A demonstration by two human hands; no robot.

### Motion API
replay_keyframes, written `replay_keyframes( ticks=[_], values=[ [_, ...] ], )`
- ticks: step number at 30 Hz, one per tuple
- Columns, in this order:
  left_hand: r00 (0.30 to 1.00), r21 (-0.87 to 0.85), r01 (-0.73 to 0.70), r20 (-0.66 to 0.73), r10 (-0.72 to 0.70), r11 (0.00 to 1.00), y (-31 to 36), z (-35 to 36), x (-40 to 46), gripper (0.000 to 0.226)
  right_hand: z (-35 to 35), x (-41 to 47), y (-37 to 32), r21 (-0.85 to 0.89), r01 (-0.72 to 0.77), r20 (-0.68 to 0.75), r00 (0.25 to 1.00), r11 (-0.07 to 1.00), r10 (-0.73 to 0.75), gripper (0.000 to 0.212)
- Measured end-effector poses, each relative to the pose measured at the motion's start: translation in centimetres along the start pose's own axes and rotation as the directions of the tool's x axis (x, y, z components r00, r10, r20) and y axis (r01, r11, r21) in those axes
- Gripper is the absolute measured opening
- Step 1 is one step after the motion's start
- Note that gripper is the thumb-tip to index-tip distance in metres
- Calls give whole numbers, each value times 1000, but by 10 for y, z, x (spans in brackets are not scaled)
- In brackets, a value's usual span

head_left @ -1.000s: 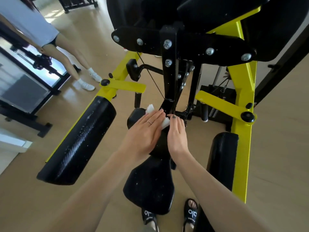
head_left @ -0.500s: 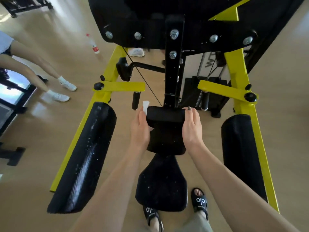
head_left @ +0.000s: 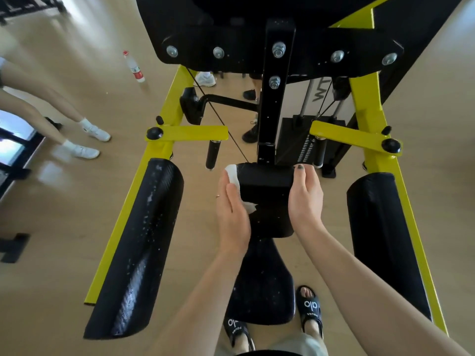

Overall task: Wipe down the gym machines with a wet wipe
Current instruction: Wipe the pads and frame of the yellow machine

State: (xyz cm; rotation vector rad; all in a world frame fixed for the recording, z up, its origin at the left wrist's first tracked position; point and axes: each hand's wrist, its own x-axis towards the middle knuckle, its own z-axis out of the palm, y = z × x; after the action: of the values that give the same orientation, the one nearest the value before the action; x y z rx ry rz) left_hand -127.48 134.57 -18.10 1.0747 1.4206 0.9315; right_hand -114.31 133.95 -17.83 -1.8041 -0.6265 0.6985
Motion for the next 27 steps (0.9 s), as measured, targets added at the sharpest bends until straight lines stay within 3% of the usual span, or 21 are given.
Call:
replay_keyframes(
  ticks=[2,5,9,14,17,22,27],
  values=[
    [994,-44,112,-4,-112,993,1,-3,1,52,-1,0,1,-5,5,-1,1000,1000,-5,25],
    [928,-92,368,-20,-371,925,1,-5,9,45,2,1,4,-27,17,-26,1000,1000,-18,26],
    [855,-118,515,-8,-519,849,11,-2,24,32,5,1,4,-37,41,-64,997,998,-43,27],
    [958,-135,255,-101,-269,958,20,4,-5,35,6,0,5,-41,46,-72,996,998,-49,23],
    [977,-107,129,-154,-145,986,17,6,-8,33,5,0,5,-56,52,-69,996,997,-56,24],
    [950,-177,190,-214,-226,966,12,2,-2,15,1,-1,4,-61,74,-35,996,995,-76,24],
    [901,-189,189,-358,-247,964,17,12,-2,17,-2,-1,4,-69,73,-10,997,995,-74,25]
  ],
)
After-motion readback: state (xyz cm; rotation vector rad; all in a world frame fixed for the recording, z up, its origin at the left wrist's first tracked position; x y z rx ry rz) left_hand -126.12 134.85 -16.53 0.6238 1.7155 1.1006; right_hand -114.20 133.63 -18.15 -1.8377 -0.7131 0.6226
